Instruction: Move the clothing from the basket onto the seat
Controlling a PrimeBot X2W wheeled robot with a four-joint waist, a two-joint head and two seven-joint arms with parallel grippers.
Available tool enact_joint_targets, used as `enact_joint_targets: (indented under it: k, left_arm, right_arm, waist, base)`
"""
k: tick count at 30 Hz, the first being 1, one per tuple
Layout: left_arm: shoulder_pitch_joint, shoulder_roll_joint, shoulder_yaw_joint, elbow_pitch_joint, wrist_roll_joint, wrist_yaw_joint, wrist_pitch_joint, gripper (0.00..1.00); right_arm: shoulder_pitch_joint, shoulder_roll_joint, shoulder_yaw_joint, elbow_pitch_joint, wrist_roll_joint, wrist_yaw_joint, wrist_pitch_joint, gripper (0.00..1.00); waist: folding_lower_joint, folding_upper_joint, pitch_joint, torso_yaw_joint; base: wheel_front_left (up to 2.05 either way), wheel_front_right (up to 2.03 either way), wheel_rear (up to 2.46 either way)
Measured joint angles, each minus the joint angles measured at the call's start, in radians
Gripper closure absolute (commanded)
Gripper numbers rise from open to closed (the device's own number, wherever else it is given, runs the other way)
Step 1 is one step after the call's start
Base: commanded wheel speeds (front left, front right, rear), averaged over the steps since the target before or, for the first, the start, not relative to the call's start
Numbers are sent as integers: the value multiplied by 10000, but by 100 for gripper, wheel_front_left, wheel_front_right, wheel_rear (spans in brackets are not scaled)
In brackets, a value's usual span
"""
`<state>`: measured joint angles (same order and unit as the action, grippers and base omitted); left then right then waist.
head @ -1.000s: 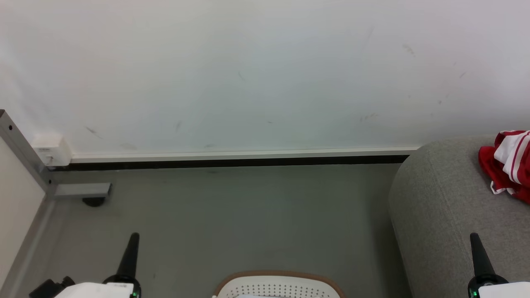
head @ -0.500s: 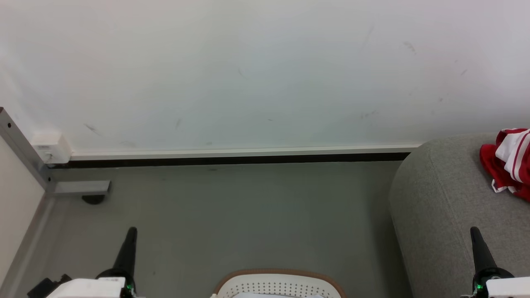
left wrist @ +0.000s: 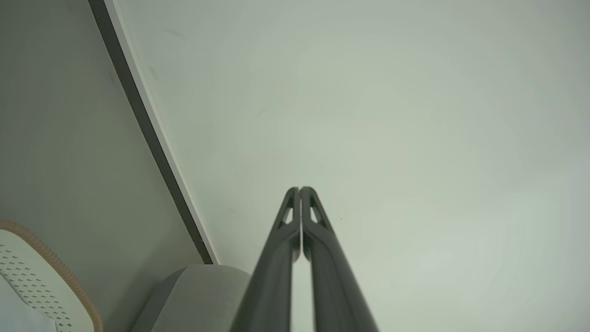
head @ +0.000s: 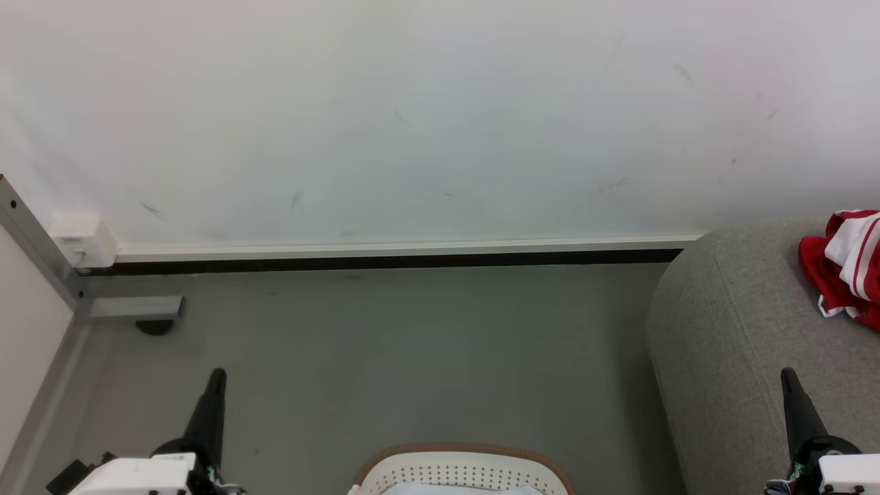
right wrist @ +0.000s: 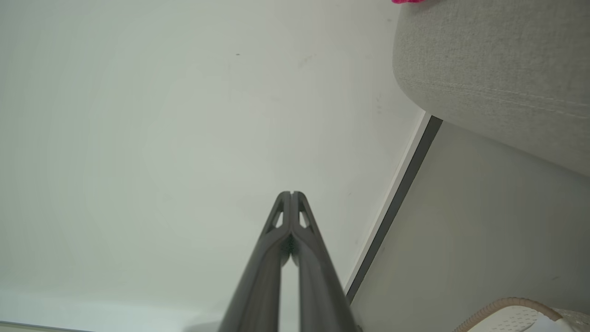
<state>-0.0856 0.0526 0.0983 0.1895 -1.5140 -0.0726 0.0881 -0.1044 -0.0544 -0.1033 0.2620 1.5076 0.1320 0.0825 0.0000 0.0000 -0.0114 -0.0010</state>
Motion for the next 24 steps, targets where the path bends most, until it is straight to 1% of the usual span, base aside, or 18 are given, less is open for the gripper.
enact_joint_targets:
  k: [15, 24]
  left_arm:
    - [-167, -36, 174, -35, -907, 15, 251, 100]
    - [-174, -36, 178, -36, -915, 15, 251, 100]
  right_arm:
    - [-174, -33, 0, -19, 1129, -2, 232, 100]
    - [-178, -44, 8, -21, 1141, -2, 230, 100]
  waist:
    - [0, 0, 94, 6]
    - [0, 0, 94, 6]
  base:
    - [0, 0, 0]
    - [0, 0, 0]
